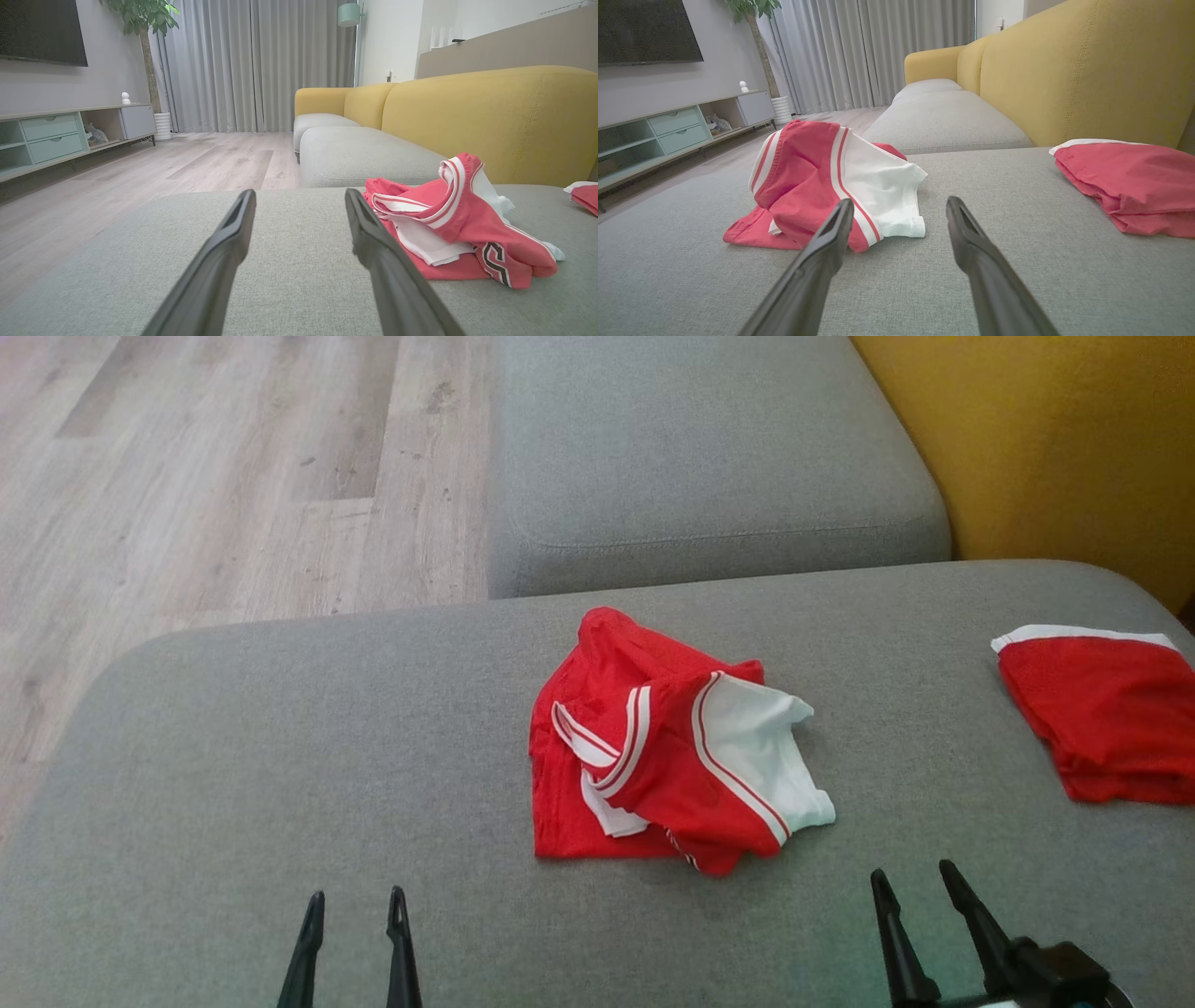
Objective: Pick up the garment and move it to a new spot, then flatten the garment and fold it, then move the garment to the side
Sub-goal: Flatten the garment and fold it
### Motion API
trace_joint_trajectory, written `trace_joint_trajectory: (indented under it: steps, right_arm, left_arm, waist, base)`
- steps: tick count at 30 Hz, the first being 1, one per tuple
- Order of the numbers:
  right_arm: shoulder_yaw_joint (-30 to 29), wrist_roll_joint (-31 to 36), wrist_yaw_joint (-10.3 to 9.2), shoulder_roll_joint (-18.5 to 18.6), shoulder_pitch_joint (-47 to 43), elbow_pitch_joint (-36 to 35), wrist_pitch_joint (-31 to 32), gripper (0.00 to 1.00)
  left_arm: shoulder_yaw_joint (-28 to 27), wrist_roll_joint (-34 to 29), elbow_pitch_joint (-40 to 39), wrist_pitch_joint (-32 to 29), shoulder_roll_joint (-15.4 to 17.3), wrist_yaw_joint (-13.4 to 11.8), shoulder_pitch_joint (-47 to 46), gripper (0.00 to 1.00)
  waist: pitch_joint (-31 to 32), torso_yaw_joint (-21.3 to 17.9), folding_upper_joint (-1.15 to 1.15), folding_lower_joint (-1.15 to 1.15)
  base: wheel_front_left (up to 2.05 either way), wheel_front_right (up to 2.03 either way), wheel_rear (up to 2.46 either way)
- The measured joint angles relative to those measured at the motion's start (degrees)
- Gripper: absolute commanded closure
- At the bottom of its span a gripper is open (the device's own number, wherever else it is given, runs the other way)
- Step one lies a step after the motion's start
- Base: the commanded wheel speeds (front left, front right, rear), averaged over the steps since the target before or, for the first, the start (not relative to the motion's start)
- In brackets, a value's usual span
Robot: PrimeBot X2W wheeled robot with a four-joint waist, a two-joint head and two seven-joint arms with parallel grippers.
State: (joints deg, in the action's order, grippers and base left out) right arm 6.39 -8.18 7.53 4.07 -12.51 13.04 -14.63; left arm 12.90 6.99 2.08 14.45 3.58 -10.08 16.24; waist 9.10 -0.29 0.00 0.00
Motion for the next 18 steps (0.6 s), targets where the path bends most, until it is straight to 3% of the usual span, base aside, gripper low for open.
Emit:
trace_joint_trajectory:
  steps: [8, 18]
  right_arm:
    - [0.5, -0.4, 0.00, 0.2, 0.1, -0.2, 0.0, 0.00]
    - [1.8, -0.5, 0.00, 1.5, 1.5, -1.3, 0.0, 0.00]
  left_arm:
    - [0.2, -0.2, 0.4, 0.0, 0.0, 0.1, -0.1, 0.00]
    - [5.4, -1.5, 5.1, 0.0, -0.1, 3.6, -9.3, 0.00]
  waist:
    - [-1.1, -0.6, 0.00, 0.00]
    - [-5.7, -3.9, 0.00, 0.01]
  base:
    - [0.00, 0.00, 0.00]
    - [0.00, 0.00, 0.00]
